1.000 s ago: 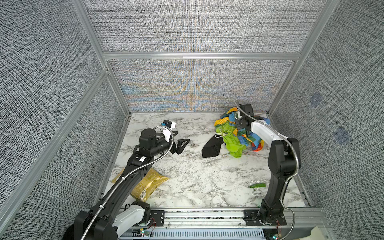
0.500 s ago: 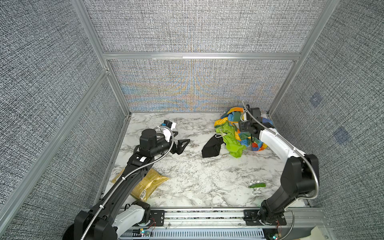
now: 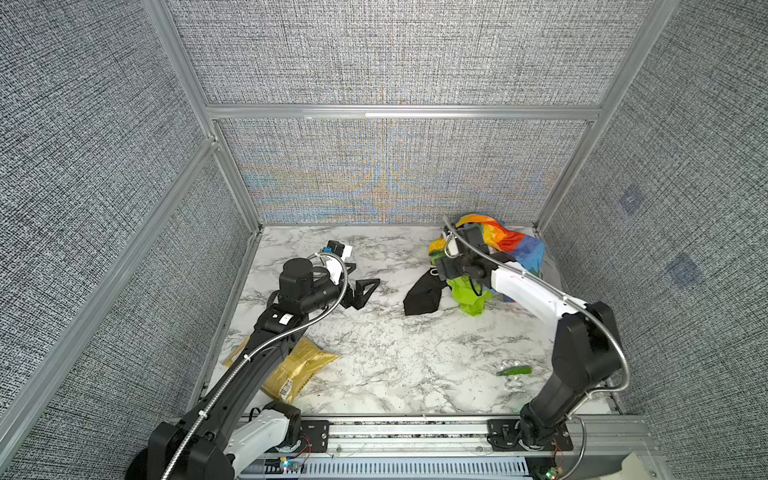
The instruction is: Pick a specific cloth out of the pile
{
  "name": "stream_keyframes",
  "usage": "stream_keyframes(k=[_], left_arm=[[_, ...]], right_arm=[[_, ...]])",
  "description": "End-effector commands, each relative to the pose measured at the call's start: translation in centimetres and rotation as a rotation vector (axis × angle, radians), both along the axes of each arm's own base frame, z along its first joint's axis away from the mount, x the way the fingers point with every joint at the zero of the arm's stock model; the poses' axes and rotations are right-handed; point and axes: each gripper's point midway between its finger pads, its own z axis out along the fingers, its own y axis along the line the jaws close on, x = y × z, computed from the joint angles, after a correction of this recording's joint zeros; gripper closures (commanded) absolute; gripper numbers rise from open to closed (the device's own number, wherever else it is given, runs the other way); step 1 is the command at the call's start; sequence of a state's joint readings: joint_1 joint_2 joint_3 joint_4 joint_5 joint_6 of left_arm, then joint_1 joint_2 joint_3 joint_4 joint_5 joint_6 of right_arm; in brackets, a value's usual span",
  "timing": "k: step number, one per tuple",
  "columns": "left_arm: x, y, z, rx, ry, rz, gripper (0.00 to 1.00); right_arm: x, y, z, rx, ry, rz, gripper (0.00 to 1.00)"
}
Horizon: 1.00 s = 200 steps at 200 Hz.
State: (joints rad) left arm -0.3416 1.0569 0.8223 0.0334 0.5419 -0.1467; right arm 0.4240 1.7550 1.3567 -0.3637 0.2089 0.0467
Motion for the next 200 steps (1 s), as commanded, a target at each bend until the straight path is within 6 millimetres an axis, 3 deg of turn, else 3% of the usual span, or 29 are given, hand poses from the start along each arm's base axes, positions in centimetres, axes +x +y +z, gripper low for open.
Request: stream_keyframes(k=[1, 47, 96, 130, 146, 172, 200], left_arm=[[0.1, -0.1, 0.8, -0.011, -0.032, -0.003, 0.01], [0.2, -0.1, 0.7, -0.005, -0.031, 0.000, 0.01], [0.2, -0.1, 0.8, -0.003, -0.033, 0.003, 0.01], [-0.1, -0.2, 1.1, -0.014, -0.035, -0.009, 0.01], [-0.1, -0.2, 1.0, -0.014, -0.035, -0.007, 0.01], [-0.1, -0.2, 1.1, -0.011, -0.037, -0.006, 0.01], [0.0, -0.2, 0.9, -0.009, -0.032, -0.005, 0.01]], right_arm=[[1.2, -1.4, -1.1, -0.107, 0.007, -0.052, 0.03], [2.2, -2.3, -3.8, -0.265, 0.050, -0.053, 0.03], [1.5, -2.0, -7.5, -0.370, 0.108, -0.033, 0.04], [2.1, -2.9, -8.0, -0.432, 0.061, -0.085, 0.07], [2.4, -3.4, -8.0, -0.459, 0.043, -0.112, 0.15], [2.4, -2.9, -7.9, -0.445, 0.027, -0.102, 0.48], [1.9, -1.9, -6.3, -0.376, -0.008, -0.089, 0.72]])
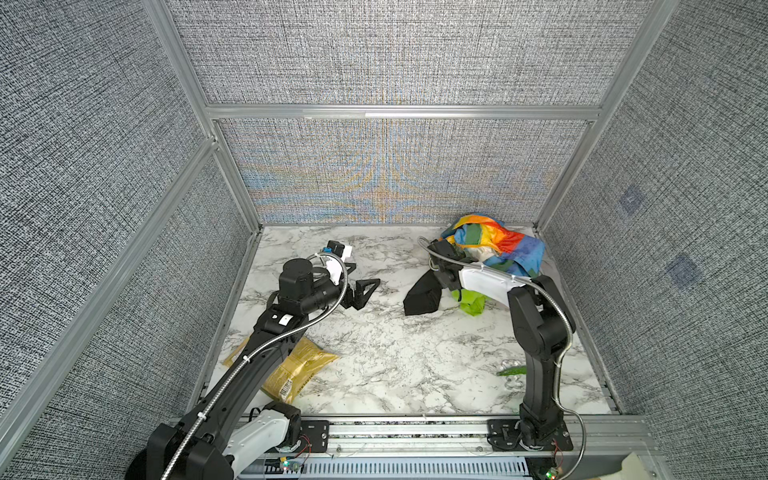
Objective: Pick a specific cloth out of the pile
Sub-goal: 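Close the right gripper on the lime-green garment's white drawstrings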
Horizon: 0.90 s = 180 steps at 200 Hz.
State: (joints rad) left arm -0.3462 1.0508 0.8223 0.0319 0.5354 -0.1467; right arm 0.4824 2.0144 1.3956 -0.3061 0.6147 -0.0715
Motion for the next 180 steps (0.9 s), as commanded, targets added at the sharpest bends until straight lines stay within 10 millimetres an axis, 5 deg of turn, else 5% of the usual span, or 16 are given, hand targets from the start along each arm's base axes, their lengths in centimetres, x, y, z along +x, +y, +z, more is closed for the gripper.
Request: stream_keyframes(k=[1, 69, 180], left_arm=[[0.1, -0.1, 0.7, -0.009, -0.027, -0.006, 0.01], [0.2, -0.2, 0.6, -0.010, -0.023, -0.008, 0.01], [0.2, -0.3, 0.4, -0.013, -0.015, -0.011, 0.01]], right_arm=[[-0.4, 1.0, 1.2, 0.070, -0.025, 0.014, 0.72], [-1.5, 2.1, 6.6, 0.218, -0.087, 0.058, 0.92], [-2.5, 2.6, 11.9, 0.314, -0.142, 0.089, 0.94]])
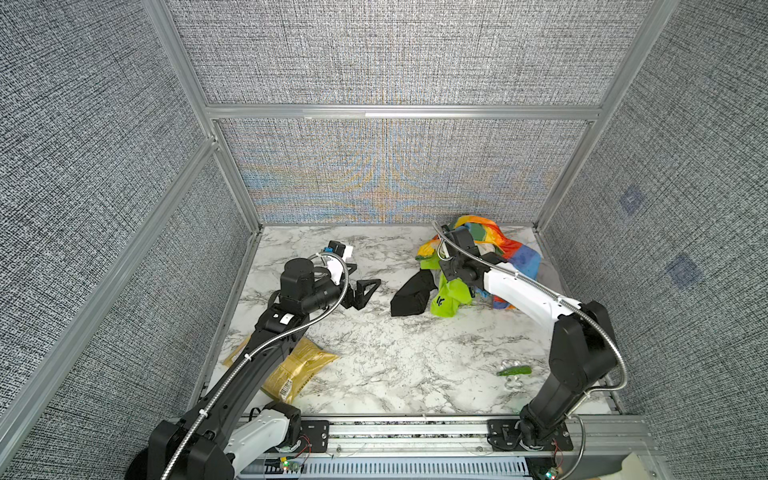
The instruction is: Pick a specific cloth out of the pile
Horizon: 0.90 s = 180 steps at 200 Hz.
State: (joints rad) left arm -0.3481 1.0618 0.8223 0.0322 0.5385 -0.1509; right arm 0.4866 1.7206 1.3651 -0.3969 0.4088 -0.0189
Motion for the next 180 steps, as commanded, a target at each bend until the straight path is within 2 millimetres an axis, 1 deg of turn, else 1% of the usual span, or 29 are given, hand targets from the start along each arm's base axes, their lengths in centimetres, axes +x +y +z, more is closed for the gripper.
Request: stream_keyframes(k=[1, 45, 71, 94, 137, 180], left_arm=[[0.1, -0.2, 0.8, -0.013, -0.028, -0.006, 0.01], [0.1, -0.1, 0.8, -0.011, -0.029, -0.004, 0.01], [0.1, -0.1, 0.8, -0.010, -0.029, -0.004, 0.01], [0.1, -0.1, 0.8, -0.010, -0.029, -0.002, 0.01], [0.2, 0.0, 0.8, -0.010, -0.031, 0.002, 0.01], [0.1, 0.0, 0.9, -0.011, -0.033, 0.002, 0.01]], right_arm=[[0.5, 0.4, 2.3, 0.056, -0.054, -0.007, 0.94], [0.1, 1.0, 5.7, 0.126, -0.090, 0.018, 0.94], [-0.4, 1.3, 7.1, 0.159, -0.100, 0.036, 0.94], [-0.7, 1.7, 7.7, 0.192, -0.099, 0.058, 0.94], [-1.1, 2.2, 8.0, 0.224, -0.097, 0.081, 0.94], [-1.6, 2.5, 9.7, 0.269, -0.128, 0.105, 0.94]])
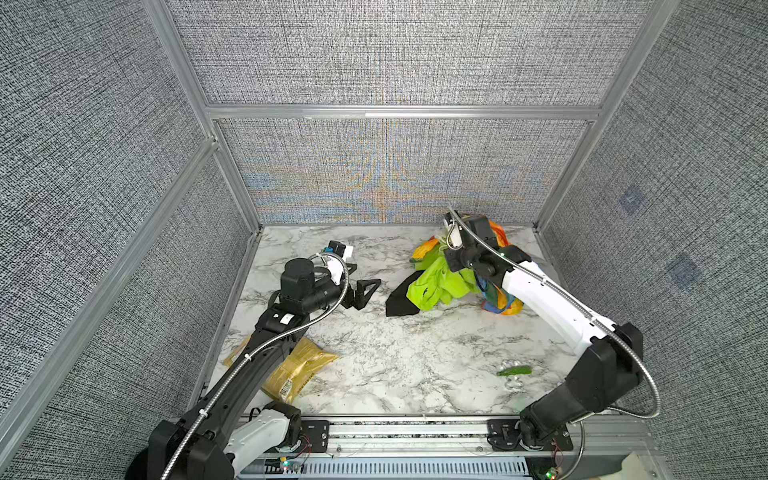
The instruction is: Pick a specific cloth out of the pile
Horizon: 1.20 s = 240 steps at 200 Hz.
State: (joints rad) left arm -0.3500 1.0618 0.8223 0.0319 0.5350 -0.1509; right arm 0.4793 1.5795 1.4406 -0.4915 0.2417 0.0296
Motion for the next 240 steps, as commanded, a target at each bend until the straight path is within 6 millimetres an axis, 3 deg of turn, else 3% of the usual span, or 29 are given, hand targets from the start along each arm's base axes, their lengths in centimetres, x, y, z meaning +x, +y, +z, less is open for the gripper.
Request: stream_keyframes(k=[1, 86, 177, 240], left_arm=[[0.1, 0.0, 0.9, -0.011, -0.032, 0.000, 0.01], [0.0, -0.1, 1.0, -0.012, -0.038, -0.002, 0.01], [-0.1, -0.1, 1.1, -0.012, -0.043, -0.002, 0.01], [0.0, -0.2, 1.0, -0.013, -0.037, -0.004, 0.01]], right_arm=[[0.5, 0.9, 2.6, 0.075, -0.077, 0.020, 0.94], [-0.3, -0.1, 6.6, 0.152, -0.170, -0.016, 0.94], [-0.1, -0.6, 3.1, 0.379, -0.025, 0.028, 0.92], [-1.3, -1.1, 7.7, 0.559, -0.099, 0.101, 0.93]])
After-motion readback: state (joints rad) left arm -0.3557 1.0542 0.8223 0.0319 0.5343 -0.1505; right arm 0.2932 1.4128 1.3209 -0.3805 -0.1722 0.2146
